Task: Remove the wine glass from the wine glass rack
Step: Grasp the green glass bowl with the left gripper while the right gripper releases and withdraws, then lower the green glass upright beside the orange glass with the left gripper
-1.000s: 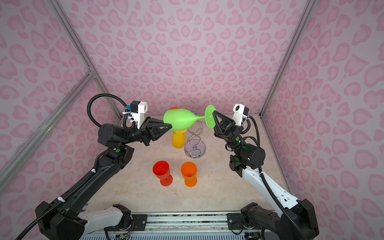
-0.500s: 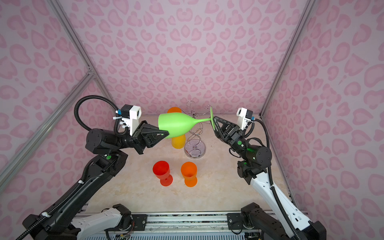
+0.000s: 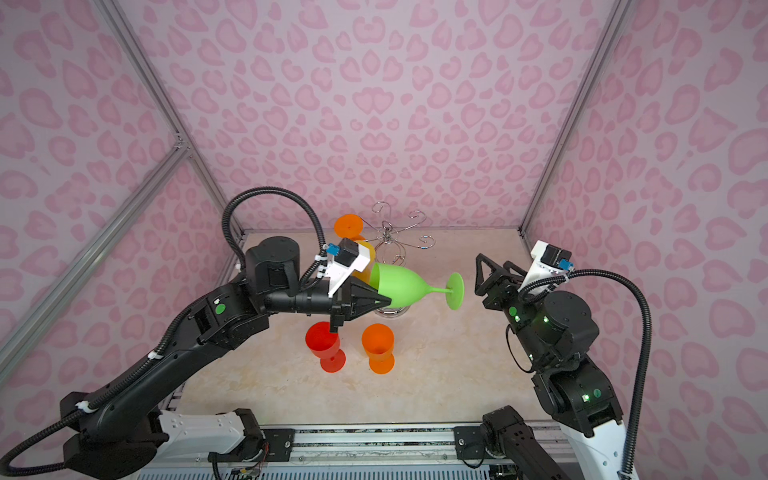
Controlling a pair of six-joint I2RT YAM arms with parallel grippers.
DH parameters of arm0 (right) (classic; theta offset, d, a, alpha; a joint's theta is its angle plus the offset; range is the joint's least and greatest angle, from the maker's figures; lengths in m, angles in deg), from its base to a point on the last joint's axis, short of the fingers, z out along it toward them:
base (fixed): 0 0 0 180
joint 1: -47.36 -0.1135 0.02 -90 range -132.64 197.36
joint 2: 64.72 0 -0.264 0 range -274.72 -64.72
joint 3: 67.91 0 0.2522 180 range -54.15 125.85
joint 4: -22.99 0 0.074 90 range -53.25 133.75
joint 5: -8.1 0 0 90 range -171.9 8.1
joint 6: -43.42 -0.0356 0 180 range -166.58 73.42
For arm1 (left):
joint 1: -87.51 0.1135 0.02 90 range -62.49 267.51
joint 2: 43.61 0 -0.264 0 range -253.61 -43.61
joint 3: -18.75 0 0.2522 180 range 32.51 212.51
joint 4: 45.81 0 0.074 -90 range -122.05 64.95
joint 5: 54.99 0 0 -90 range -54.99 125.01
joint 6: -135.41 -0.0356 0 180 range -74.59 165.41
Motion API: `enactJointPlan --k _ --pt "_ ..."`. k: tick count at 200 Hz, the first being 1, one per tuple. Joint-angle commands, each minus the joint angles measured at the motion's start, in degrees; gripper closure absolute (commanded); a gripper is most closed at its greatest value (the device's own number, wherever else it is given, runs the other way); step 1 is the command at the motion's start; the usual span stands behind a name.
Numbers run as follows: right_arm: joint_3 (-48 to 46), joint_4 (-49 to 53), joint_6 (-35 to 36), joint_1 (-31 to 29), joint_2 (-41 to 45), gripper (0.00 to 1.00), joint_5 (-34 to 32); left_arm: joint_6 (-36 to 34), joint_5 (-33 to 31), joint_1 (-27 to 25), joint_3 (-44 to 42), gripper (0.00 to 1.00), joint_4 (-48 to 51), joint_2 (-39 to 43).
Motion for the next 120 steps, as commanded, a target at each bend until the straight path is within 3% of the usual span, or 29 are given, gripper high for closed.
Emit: enactJointPlan --k 1,66,120 --pt "-0.21 6.79 3.91 0.27 1.68 0.23 -11.84 -7.57 -11.78 -3.86 3.78 0.98 11.69 -3.78" --pt "-3.36 9.53 4.16 0.29 6.1 0.19 -20.49 -12.33 -28.55 -10.05 13.82 0.98 24.21 -20.22" --pt "-5.42 9.12 3.57 0.29 4.8 0.19 -19.57 -14.4 -30.15 -10.59 21.69 0.98 30.08 -30.69"
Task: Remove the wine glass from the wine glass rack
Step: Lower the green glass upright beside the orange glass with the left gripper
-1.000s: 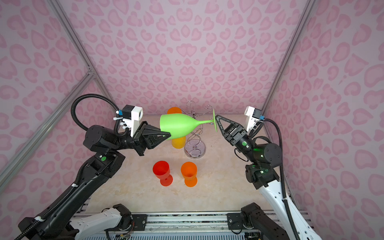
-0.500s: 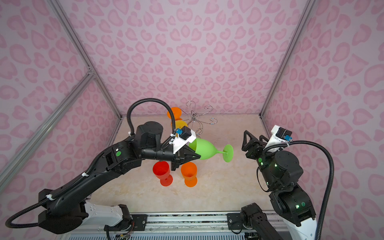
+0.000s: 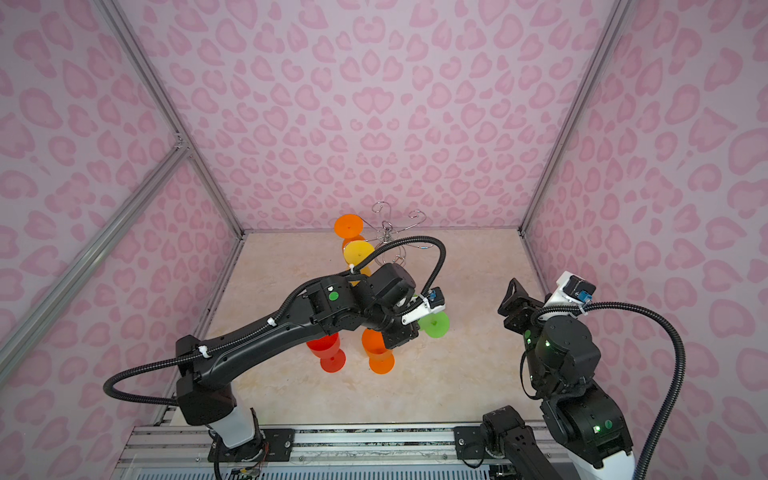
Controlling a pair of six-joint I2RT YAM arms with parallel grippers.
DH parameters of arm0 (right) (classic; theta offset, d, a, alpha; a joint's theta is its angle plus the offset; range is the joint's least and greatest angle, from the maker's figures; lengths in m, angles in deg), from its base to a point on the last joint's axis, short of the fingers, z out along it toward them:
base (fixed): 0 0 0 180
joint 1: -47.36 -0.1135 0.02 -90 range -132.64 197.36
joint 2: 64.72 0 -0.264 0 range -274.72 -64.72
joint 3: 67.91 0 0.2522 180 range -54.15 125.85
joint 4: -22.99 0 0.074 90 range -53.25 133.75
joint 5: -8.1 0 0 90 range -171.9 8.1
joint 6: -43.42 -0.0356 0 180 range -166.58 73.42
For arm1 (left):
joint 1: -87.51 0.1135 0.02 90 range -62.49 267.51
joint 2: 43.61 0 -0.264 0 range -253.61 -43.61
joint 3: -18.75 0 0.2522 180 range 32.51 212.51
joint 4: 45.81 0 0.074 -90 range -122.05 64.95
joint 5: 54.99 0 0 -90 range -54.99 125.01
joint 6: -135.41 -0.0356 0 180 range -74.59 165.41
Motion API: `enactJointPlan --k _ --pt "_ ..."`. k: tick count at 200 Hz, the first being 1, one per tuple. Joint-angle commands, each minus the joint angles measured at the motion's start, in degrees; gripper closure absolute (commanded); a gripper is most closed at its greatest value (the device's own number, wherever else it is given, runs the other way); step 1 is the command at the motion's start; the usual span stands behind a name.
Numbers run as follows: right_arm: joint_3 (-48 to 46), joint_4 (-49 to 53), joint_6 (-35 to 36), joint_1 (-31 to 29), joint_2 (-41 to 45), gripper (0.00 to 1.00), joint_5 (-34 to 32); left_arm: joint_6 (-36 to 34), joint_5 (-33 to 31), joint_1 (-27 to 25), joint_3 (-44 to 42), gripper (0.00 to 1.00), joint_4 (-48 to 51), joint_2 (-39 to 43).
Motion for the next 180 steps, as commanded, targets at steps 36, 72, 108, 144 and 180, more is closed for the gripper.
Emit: enactJointPlan --k 36,72,108,144,180 --pt "-2.82 -1.81 -0.61 0.16 -3.35 0.19 0.18 -4.11 -2.15 -0.05 10.07 0.98 9.46 -11.45" --pt "-4.55 -3.21 0.28 3.09 -4.49 0.19 0.88 -5.69 -1.85 -0.05 14.76 0.98 13.93 -18.07" --pt "-6.18 -5.8 -0.81 10.21 -6.99 0.19 10.35 -6.46 -1.05 0.3 16.0 0.98 16.11 -21.13" --pt "-7.85 -8.4 -2.67 17.35 -8.4 0.19 20.27 -7.05 -0.12 0.65 18.02 0.98 18.9 -22.64" --pt "-8.74 -9.22 -2.96 19.17 -8.33 0.19 22.26 -8.11 0.68 0.99 20.77 0.98 21.78 -24.41"
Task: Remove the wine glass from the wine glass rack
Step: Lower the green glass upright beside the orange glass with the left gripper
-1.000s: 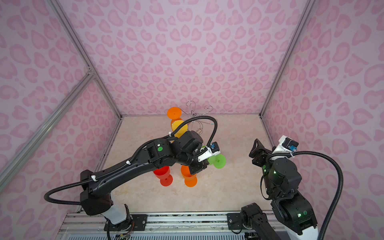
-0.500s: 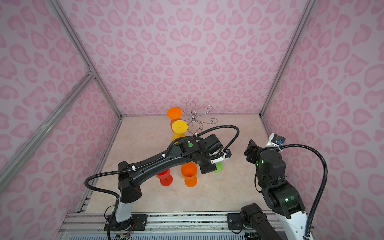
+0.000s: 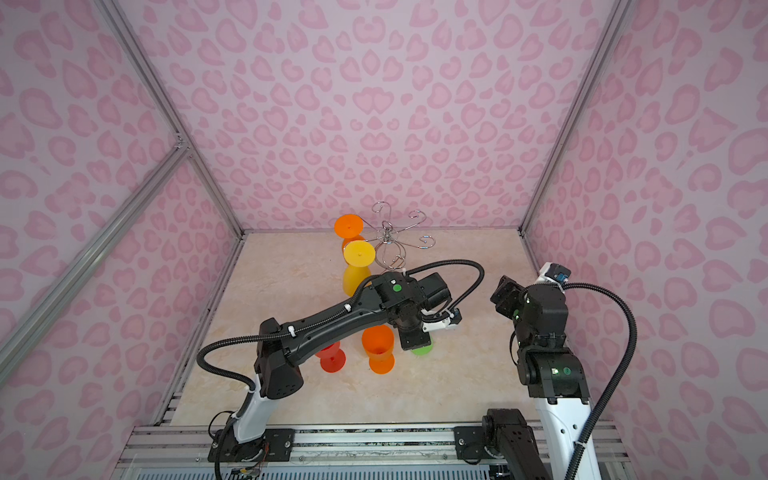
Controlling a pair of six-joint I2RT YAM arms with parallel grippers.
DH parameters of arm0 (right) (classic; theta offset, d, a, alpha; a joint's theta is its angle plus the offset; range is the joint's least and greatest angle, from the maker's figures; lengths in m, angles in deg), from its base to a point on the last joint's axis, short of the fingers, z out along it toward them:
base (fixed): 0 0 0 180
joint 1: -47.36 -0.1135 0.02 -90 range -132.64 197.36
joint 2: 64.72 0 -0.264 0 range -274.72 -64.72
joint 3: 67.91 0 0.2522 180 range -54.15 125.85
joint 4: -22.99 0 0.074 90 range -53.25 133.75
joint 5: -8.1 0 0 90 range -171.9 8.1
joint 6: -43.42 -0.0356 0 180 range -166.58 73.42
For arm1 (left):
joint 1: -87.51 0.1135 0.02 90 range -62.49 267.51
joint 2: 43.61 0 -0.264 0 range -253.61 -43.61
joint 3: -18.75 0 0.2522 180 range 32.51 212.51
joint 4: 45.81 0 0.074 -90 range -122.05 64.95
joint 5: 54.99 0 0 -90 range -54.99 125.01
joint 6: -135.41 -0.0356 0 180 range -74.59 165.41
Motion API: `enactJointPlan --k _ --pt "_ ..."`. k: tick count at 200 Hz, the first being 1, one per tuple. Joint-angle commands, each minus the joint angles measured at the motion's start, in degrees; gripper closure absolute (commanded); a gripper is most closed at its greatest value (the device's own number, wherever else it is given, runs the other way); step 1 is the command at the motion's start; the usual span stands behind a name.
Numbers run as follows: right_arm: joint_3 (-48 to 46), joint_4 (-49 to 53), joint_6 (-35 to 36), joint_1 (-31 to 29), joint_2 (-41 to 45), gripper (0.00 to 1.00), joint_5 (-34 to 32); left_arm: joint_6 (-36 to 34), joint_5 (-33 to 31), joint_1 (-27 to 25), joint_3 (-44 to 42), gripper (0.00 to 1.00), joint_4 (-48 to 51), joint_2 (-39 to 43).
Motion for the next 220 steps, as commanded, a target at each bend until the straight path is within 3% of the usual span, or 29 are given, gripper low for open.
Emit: enactJointPlan --k 1,91,145,220 --pt "-0.5 -2.4 -0.67 0.48 0.13 0.19 3.74 -1.54 1.68 0.1 1.95 0.98 3.56 -1.47" --pt "-2.03 -3.62 -1.15 1.0 -0.31 0.19 4.94 -2.28 1.37 0.15 5.04 0.96 6.91 -4.75" --pt "-2.44 -4.42 -1.37 1.21 -1.18 0.19 5.85 -1.91 1.18 0.15 6.45 0.77 6.64 -5.24" --pt "-2.67 -4.87 -2.11 1.34 -1.36 0.19 6.99 -0.4 2.89 -0.1 9.91 0.6 4.09 0.78"
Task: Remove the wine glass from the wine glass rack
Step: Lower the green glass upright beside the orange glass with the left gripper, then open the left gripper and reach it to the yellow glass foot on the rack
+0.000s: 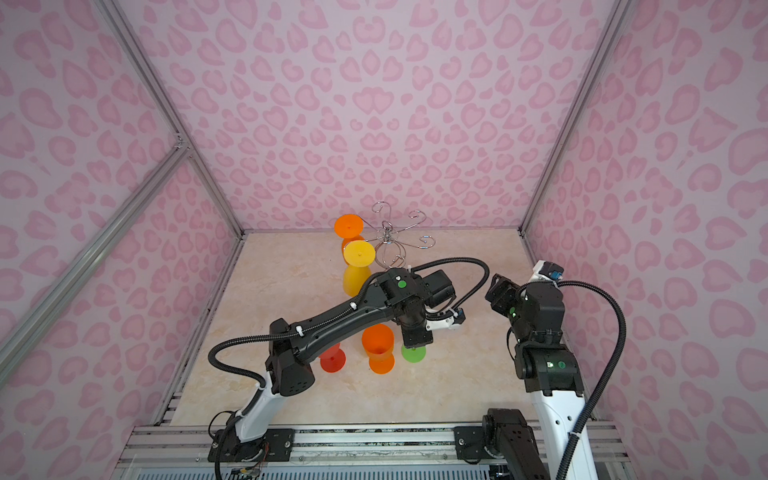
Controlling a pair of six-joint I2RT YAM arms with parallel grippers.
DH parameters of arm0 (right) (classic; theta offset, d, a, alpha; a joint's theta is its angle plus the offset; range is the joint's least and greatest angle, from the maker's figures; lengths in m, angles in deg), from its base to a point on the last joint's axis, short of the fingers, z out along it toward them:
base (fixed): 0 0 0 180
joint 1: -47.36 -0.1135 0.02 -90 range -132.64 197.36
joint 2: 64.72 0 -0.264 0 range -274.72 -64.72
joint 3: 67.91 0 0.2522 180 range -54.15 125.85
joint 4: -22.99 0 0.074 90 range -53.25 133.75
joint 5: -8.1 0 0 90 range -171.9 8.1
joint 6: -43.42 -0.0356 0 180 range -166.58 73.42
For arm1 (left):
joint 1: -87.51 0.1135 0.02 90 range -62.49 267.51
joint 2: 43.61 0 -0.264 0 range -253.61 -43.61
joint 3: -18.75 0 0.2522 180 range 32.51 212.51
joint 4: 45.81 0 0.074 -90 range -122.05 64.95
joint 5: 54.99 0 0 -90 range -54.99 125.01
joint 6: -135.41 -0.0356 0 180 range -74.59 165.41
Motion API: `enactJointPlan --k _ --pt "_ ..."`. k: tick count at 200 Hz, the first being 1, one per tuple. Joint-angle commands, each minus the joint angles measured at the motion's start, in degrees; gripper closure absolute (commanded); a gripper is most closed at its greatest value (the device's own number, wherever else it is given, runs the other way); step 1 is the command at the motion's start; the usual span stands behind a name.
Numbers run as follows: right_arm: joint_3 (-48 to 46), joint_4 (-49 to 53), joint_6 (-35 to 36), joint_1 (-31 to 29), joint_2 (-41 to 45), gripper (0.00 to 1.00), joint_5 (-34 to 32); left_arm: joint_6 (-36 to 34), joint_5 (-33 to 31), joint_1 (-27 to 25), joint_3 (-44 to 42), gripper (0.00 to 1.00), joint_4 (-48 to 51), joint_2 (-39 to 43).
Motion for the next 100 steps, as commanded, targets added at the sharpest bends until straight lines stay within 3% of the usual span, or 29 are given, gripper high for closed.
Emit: enactJointPlan --k 1,31,75,100 --pt "-0.41 -1.29 -0.39 -0.02 -0.01 0.19 0.86 0.82 1.26 -0.26 1.13 0.6 -1.41 5.02" --pt "-0.66 -1.51 -0.91 0.01 0.08 0.2 1.46 3.93 2.8 -0.35 -1.33 0.59 -5.7 13.8" --pt "-0.85 -1.95 -1.44 -0.04 -0.01 0.2 2.42 10.92 4.06 0.13 -17.72 0.59 -20.77 32.99" --pt "-1.25 -2.38 -1.99 -0.04 -0.17 0.2 3.0 18.95 4.69 4.07 -26.32 0.59 -29.25 44.34"
